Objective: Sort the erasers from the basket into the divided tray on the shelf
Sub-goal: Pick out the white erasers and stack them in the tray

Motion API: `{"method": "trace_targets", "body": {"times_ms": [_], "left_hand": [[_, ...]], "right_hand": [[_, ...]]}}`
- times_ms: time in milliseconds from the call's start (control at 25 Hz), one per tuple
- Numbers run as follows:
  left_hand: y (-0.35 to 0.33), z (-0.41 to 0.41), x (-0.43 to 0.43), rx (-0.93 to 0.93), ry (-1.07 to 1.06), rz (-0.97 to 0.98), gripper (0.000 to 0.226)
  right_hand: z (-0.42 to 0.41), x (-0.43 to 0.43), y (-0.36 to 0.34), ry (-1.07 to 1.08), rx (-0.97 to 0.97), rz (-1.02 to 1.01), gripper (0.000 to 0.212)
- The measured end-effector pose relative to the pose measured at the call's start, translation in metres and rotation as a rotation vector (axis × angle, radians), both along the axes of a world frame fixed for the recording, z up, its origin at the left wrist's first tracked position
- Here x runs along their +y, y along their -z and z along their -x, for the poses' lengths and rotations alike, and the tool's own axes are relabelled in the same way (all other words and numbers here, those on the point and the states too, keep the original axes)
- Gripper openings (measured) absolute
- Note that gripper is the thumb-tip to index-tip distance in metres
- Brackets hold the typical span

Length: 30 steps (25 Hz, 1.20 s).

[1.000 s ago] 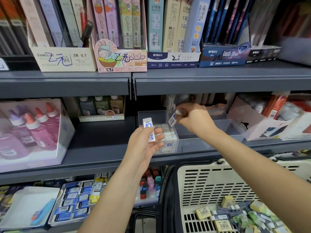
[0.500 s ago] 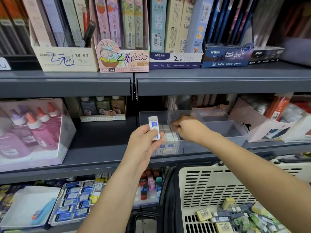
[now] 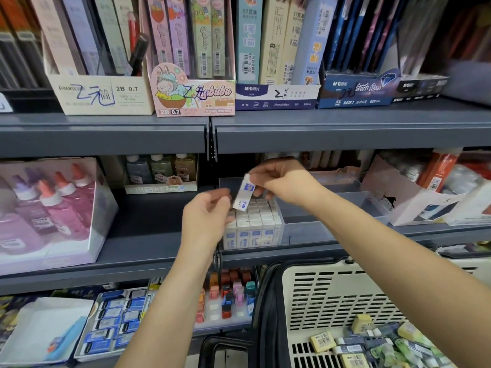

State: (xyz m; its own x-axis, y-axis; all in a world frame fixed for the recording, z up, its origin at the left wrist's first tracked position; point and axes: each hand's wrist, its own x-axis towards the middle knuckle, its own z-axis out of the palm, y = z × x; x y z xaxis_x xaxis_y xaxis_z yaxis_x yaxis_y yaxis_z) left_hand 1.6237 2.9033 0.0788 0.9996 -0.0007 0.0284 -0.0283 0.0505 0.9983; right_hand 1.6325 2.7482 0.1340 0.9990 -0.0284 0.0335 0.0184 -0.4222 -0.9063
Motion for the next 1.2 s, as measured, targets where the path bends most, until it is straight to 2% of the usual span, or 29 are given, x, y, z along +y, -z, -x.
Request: {"method": "trace_targets", "body": {"times_ms": [120,240,360,520,560,600,680,760,880,1040,1200], "left_hand": [[0.004,-0.004,0.007,0.017,0.043,-0.038,0.019],[0.009,-0.004,0.007,0.04,0.149,-0.031,0.014],[0.011,-0.009,0.01,0.015,0.101,-0.004,0.012],[0.017,-0.009,0.008,-0.218,-0.058,-0.301,0.025],[0.019,-0.009,0.008,-0.242,-0.077,-0.383,0.036],[0.021,-0.011,0.009,-0.217,-0.071,-0.45,0.052],[0.025,-0.016,0.011,-0.085,0.011,-0.547,0.078],[0.029,-0.017,0.009,-0.029,0.117,-0.601,0.082],[0.031,-0.016,0.006,-0.059,0.129,-0.57,0.073],[0.032,-0.018,0.007,-0.07,0.129,-0.583,0.073],[0.027,-0.014,0.004,-0.064,0.114,-0.722,0.081]], "right_hand": [[-0.003,0.002,0.003,-0.065,0.041,-0.191,0.013],[-0.005,0.004,0.009,-0.127,0.025,-0.23,0.016],[-0.005,0.003,0.009,-0.068,0.058,-0.23,0.015],[-0.009,0.005,0.009,-0.031,0.093,-0.13,0.008],[-0.014,0.005,0.007,0.014,0.064,-0.087,0.009],[-0.02,0.002,0.006,0.063,0.011,0.03,0.011],[-0.034,0.0,0.005,0.109,-0.102,0.425,0.018],[-0.043,0.003,0.014,0.048,-0.11,0.624,0.019],[-0.051,0.013,0.035,-0.075,0.011,0.588,0.016],[-0.058,0.018,0.047,-0.214,0.034,0.662,0.025],[-0.054,0.015,0.042,-0.236,0.034,0.678,0.031]]}}
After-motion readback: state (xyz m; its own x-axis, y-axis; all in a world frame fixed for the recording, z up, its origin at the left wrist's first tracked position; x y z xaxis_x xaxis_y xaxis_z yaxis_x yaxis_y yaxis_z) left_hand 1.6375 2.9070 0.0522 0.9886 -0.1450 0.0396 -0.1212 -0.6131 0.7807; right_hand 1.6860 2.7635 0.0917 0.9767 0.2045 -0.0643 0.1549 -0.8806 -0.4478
